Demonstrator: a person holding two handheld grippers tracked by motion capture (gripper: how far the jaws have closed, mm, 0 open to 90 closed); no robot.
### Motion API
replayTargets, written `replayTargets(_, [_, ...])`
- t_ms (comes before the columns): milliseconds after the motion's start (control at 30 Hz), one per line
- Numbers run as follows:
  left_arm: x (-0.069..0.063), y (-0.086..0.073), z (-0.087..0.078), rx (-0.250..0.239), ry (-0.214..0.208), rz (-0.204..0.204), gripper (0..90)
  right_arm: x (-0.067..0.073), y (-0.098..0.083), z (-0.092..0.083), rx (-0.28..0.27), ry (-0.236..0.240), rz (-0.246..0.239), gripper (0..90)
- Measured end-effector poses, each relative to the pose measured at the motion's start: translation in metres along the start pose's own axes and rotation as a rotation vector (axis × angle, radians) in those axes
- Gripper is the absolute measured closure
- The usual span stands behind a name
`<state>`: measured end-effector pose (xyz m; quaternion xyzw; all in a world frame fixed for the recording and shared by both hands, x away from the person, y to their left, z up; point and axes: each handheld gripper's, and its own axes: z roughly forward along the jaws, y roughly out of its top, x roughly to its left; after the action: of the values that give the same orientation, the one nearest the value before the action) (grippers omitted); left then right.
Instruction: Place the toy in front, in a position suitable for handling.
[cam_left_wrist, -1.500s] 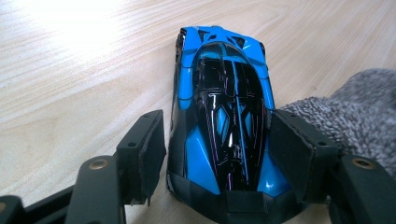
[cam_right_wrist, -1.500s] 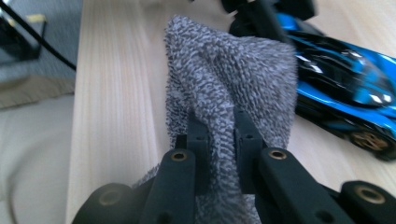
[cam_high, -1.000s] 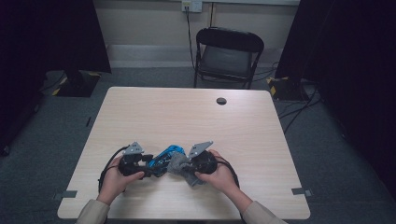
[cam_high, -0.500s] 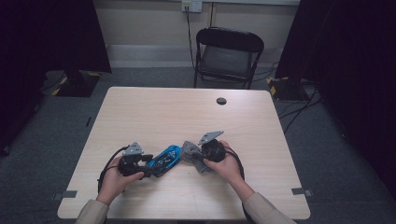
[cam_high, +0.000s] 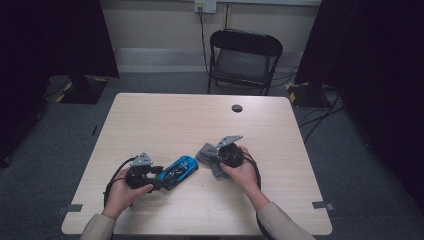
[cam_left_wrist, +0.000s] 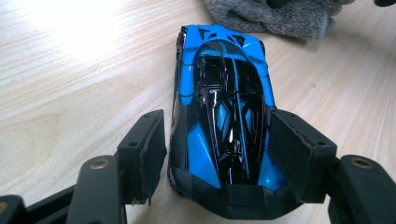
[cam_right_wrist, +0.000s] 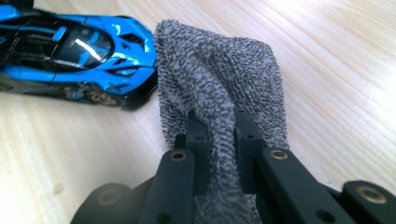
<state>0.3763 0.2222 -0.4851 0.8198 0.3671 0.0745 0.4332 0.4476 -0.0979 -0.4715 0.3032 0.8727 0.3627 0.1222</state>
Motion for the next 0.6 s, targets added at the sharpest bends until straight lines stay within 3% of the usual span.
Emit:
replayTargets(233, [0.001,-0.002,-0.005,0.008,0.004,0.004,36.8,0.01,-0.002,0.011,0.02,-0.007,-0.021,71.6])
replayTargets(433, [0.001,-0.004,-0.007,0.011,0.019,0.004,36.4,0.017,-0.005,0.01,0.04,-0.03,-0.074,73.7])
replayTargets(600, [0.001,0.001,-0.004,0.007,0.015,-0.015,27.2,0.021,-0.009,0.009,0.026,-0.026,-0.061,74.1])
